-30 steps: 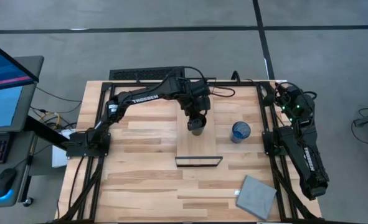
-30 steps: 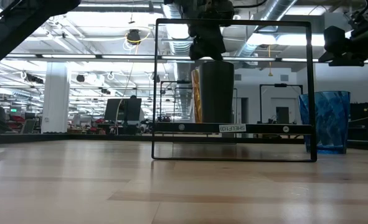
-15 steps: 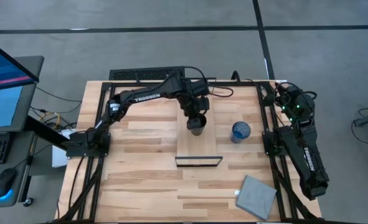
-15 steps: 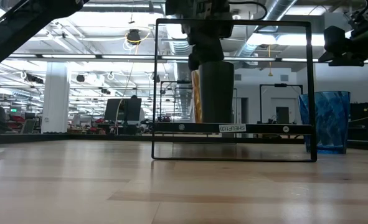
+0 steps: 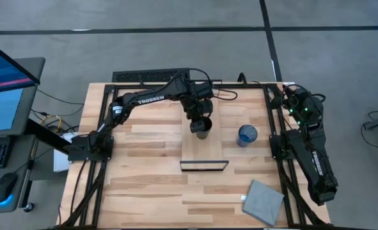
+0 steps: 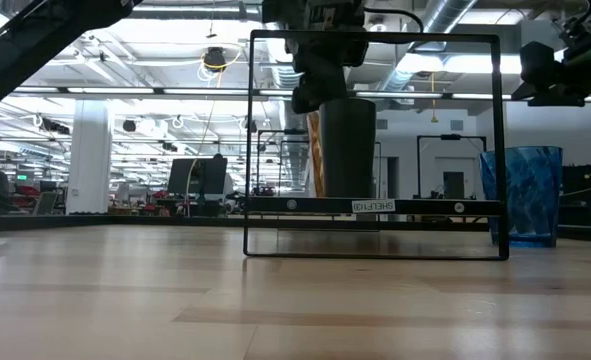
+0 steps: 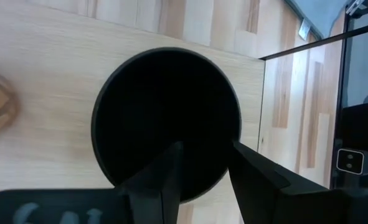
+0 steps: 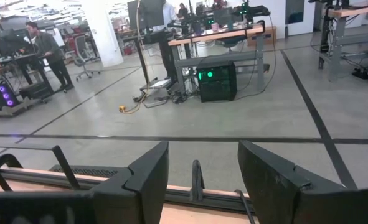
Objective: Stack small to large cups/mugs on shelf
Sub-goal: Put the black cup on the shelf
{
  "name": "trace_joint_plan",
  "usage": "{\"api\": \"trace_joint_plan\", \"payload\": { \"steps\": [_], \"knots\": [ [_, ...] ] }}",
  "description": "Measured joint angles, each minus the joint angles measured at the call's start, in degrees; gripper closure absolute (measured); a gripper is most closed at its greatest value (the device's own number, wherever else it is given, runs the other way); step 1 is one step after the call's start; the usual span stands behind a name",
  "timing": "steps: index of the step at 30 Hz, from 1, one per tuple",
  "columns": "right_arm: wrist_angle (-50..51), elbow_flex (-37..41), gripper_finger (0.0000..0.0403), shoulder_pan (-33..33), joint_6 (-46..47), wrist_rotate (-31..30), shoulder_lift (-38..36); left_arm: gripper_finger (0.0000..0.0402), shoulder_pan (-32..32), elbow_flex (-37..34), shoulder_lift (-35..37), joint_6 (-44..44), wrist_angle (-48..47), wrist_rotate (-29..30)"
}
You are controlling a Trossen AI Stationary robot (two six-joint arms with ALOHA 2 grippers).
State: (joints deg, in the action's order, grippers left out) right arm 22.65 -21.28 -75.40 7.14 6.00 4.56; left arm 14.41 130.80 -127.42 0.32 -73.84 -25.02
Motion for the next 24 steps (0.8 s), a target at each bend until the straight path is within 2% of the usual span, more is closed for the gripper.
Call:
{"api": "trace_joint_plan", "payload": {
  "steps": [13, 19, 24],
  "knots": [
    [0.01, 0.0, 0.0189, 0.0, -0.02, -0.03, 0.0, 0.0287, 0.0, 0.39, 0.0, 0.5, -0.05, 0.32],
    [0.0, 0.0, 0.0189, 0.0, -0.02, -0.04, 0.0, 0.0287, -0.07, 2.74, -0.11, 2.0, -0.33, 4.25],
    [0.01, 0.0, 0.0189, 0.02, -0.02, -0.04, 0.0, 0.0287, -0.11, 3.15, -0.11, 2.48, -0.31, 4.74]
  ]
}}
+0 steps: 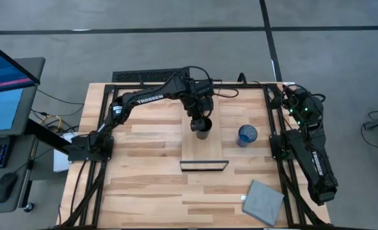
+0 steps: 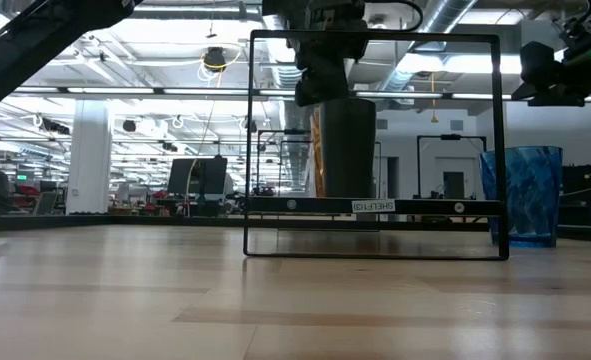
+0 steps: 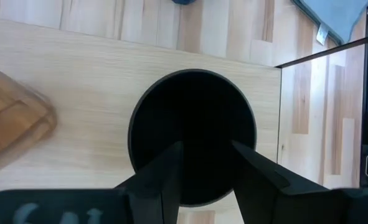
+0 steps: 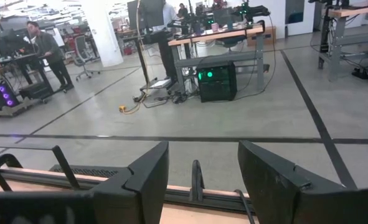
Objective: Stack small to large cups/mugs on shelf
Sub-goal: Put the black cup on the shelf, then put the blue cup on the shelf
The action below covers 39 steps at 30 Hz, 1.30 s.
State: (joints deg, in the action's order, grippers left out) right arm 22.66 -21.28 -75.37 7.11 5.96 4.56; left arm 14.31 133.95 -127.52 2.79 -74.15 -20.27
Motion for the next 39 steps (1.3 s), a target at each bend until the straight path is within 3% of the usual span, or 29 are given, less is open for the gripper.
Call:
{"api": "trace_joint_plan", "payload": {
  "steps": [7, 16, 23, 27, 33, 39],
  "knots": [
    [-0.25, 0.0, 0.0189, -0.02, 0.0, 0.0, 0.0, 0.0287, 0.27, 0.83, 0.87, 2.4, -0.52, 2.31],
    [-0.34, 0.0, 0.0189, -0.01, -0.01, 0.01, 0.0, 0.0287, 1.57, 0.85, 12.1, 3.21, 0.87, 13.43],
    [-0.2, 0.0, 0.0189, -0.02, 0.86, 0.02, 0.0, 0.0287, 1.69, -1.37, 21.34, 2.14, 6.16, 25.83],
    [-0.18, 0.0, 0.0189, 0.0, 0.9, 0.22, 0.0, 0.0287, 1.68, -13.28, 28.97, -0.49, 13.71, 30.74],
    [-0.18, 0.0, 0.0189, -0.02, 1.42, 1.48, -0.02, 0.0287, 1.6, -45.79, 49.11, -3.69, 40.14, 34.61],
    [-2.44, -0.15, 0.0189, 1.59, 1.98, 15.42, 0.85, 0.0287, 1.6, -71.86, 68.02, -3.41, 58.33, 41.84]
  ]
}}
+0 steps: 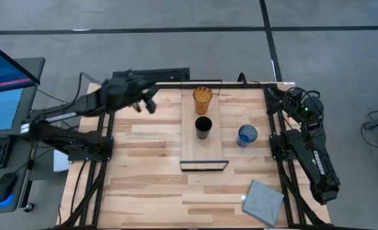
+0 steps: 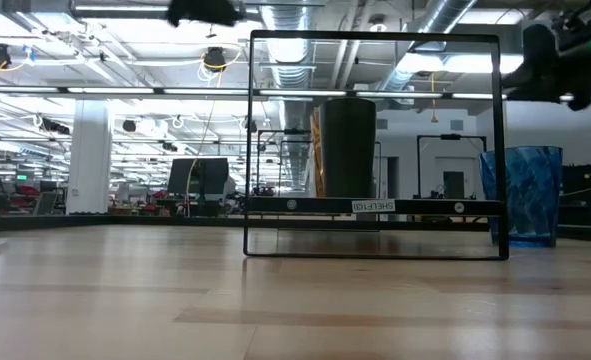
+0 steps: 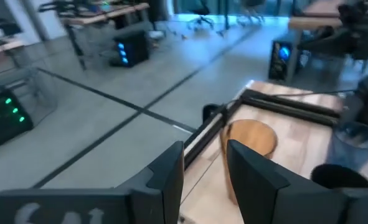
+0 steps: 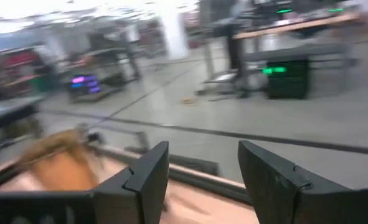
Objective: Stack small to large cups/mugs on shelf
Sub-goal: Put the blue cup on the shelf
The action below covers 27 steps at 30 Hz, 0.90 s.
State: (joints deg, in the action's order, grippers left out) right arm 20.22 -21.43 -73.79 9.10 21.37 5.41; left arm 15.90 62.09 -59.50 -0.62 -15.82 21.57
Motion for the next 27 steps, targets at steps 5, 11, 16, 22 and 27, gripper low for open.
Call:
{"api": "trace_joint_plan", "payload": {
  "steps": [5, 11, 16, 22, 27],
  "knots": [
    [0.53, -4.12, 0.0189, 4.09, -2.96, 0.77, 4.49, 0.0287, 0.0, -14.24, 11.08, -3.94, 10.95, 0.19],
    [9.83, -15.04, 0.0189, 9.63, -15.49, -0.57, 14.51, 0.0287, 0.0, -21.37, 18.05, -5.22, 10.13, 0.41],
    [26.25, -25.74, 0.0189, 14.38, -18.18, -0.69, 25.67, 0.0287, 0.0, -23.47, 19.57, -8.72, 9.5, 0.76],
    [46.53, -33.47, 0.0189, 21.74, -20.85, -3.7, 37.11, 0.0287, 0.0, -23.7, 18.74, -9.2, 5.84, 0.74],
    [51.33, -33.6, 0.0189, 27.57, -13.64, -3.66, 43.3, 0.0287, 0.0, -23.7, 18.24, -9.38, 5.83, 0.74]
  ]
}}
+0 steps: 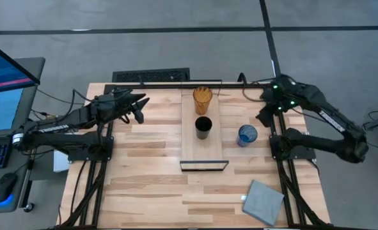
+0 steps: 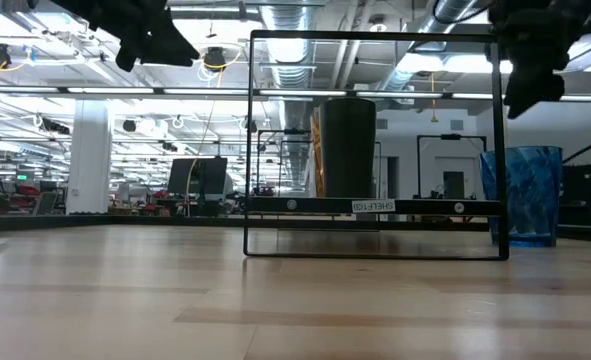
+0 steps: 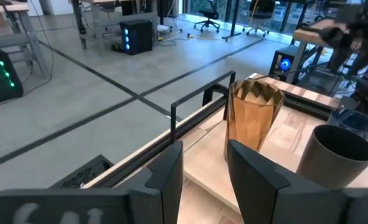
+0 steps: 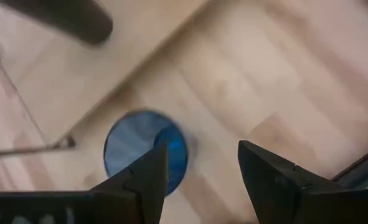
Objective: Stack small to large cups/mugs on shelf
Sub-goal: Put the blue cup on the shelf
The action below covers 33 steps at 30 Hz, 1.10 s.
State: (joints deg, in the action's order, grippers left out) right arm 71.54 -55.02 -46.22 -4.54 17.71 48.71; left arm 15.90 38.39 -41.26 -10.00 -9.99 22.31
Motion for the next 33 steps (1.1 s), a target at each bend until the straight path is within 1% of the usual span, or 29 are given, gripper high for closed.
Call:
{"api": "trace_joint_plan", "payload": {
  "steps": [2, 6, 9, 12, 14, 15, 18, 20, 28, 33],
  "knots": [
    [0.97, 0.0, 0.0189, 2.34, 0.72, 0.01, 2.26, 0.0287, 0.0, 0.0, 0.02, 0.34, -0.05, 0.0],
    [0.53, -0.02, 0.0189, 6.88, 6.05, 0.01, 6.53, 0.0287, 0.0, 0.0, 0.05, 2.63, -0.06, 0.0],
    [0.34, -0.02, 0.0189, 8.95, 6.34, -0.16, 8.37, 0.0287, 0.0, 0.0, 0.02, 4.64, -0.06, -0.02],
    [-0.6, -0.02, 0.0189, 11.05, 6.09, -1.6, 10.26, 0.0287, 0.0, 0.0, 0.02, 5.57, -0.05, -0.02],
    [-0.85, -0.02, 0.0189, 12.01, 6.05, -3.51, 11.29, 0.0287, 0.0, 0.0, 0.05, 6.38, -0.06, -0.02],
    [-0.87, -0.02, 0.0189, 12.32, 5.9, -5.24, 11.61, 0.0287, 0.0, 0.0, 0.05, 6.72, -0.06, -0.02],
    [-1.07, -0.04, 0.0189, 13.1, 6.59, -12.99, 12.83, 0.0287, 0.0, 0.0, 0.05, 7.39, -0.06, -0.04],
    [-1.15, -0.04, 0.0189, 13.47, 8.13, -15.07, 13.91, 0.0287, 0.0, 0.0, 0.05, 7.37, -0.07, -0.1],
    [-1.28, -0.04, 0.0189, 14.38, 9.64, -14.77, 16.92, 0.0287, 0.0, 0.02, 0.05, 7.3, -0.06, -4.13],
    [-0.81, -0.04, 0.0189, 16.24, 10.17, -12.84, 17.26, 0.0287, -0.02, 0.02, 0.05, 7.02, -0.21, -5.31]
  ]
}}
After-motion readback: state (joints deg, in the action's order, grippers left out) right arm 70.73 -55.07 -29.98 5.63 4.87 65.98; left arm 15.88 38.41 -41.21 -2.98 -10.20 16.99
